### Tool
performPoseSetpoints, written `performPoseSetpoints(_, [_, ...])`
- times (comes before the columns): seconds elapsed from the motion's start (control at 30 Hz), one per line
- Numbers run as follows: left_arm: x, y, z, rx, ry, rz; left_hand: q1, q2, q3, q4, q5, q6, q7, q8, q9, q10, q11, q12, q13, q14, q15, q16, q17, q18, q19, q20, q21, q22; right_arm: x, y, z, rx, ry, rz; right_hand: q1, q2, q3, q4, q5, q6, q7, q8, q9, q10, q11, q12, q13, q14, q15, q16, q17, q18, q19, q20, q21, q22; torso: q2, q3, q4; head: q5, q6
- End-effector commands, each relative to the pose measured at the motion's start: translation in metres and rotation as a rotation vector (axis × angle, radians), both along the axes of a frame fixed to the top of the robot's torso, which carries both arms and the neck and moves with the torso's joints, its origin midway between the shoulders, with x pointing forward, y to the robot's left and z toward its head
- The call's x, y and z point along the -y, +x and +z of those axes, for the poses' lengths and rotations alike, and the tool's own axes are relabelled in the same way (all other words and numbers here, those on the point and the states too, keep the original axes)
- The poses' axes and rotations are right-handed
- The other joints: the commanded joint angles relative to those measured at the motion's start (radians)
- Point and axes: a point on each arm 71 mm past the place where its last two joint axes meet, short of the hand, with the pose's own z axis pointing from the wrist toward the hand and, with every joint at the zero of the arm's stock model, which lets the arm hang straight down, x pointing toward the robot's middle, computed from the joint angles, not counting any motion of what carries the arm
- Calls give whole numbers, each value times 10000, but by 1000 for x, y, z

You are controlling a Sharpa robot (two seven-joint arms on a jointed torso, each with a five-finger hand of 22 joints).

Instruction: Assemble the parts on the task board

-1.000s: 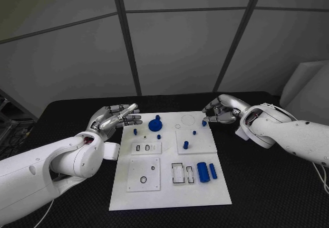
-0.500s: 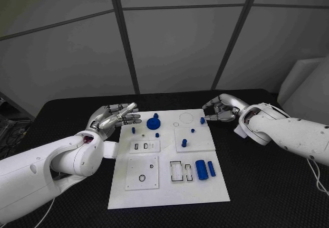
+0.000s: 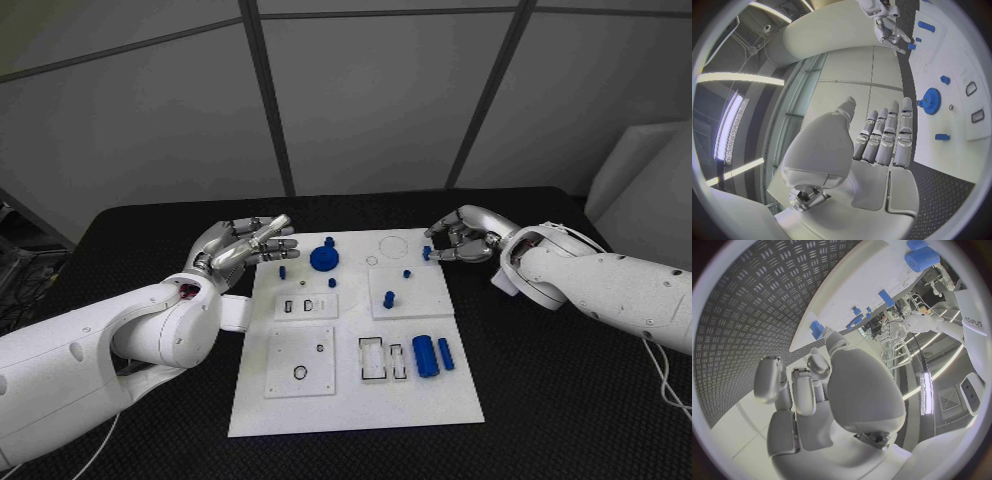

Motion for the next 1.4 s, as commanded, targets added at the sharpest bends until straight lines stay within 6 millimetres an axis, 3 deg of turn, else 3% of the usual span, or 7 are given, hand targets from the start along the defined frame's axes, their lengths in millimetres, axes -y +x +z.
performPoseSetpoints(0.03, [1, 0, 2, 189, -24, -102, -42, -51, 3, -49, -6, 21, 433, -15, 12, 3, -18, 37, 12, 33, 55, -39, 9, -52, -2, 30, -31, -12, -3, 0, -1, -82, -101, 225, 58, 72, -66, 4, 57, 101, 8, 55, 22, 33, 50, 75, 25, 756, 9, -24, 1356, 23, -45, 6, -24, 23, -4, 3, -2, -5, -2])
performPoseSetpoints(0.53, [0, 1, 1, 137, 17, -44, -39, -41, 17, -62, -6, 30, 431, -10, 12, 14, -21, 45, 11, 42, 51, -43, 12, -50, 2, 29, -31, -14, -9, 3, -7, -331, -210, 356, 156, 433, -11, 10, 84, 964, 31, 358, 179, 382, 56, 582, 479, 815, 18, 110, 1599, -47, 199, 13, 182, 377, -6, 0, -1, -5, -36])
performPoseSetpoints(1.1, [-1, 1, 1, 112, 36, -25, -33, -25, 31, -70, -5, 35, 430, -7, 12, 17, -22, 48, 10, 46, 50, -46, 14, -49, 4, 28, -31, -15, -8, 5, -9, -377, -362, 275, 172, 539, 40, 19, 80, 1104, 26, 374, 188, 404, 49, 621, 518, 821, 11, 127, 1629, -54, 225, 7, 207, 420, -13, 4, -2, -19, -81])
performPoseSetpoints(1.3, [-1, 1, 1, 108, 37, -25, -33, -25, 31, -70, -5, 35, 430, -7, 12, 17, -22, 48, 10, 46, 50, -46, 14, -49, 4, 28, -31, -15, -9, 5, -8, -190, -334, 200, 171, 678, 111, 48, 125, 1312, -20, 439, 213, 414, 18, 646, 547, 823, -7, 133, 1641, -56, 232, -3, 215, 436, -9, -1, -7, -23, -81])
performPoseSetpoints(1.4, [-1, 1, 1, 85, 43, -32, -33, -25, 31, -70, -5, 35, 430, -7, 12, 17, -22, 48, 10, 46, 50, -46, 14, -49, 4, 28, -31, -15, -6, 6, -7, 50, -354, -74, 213, 851, 225, 58, 36, 1556, -110, 547, 254, 464, -55, 712, 611, 823, -58, 134, 1646, -56, 242, -35, 226, 456, -10, -2, -9, -26, -101])
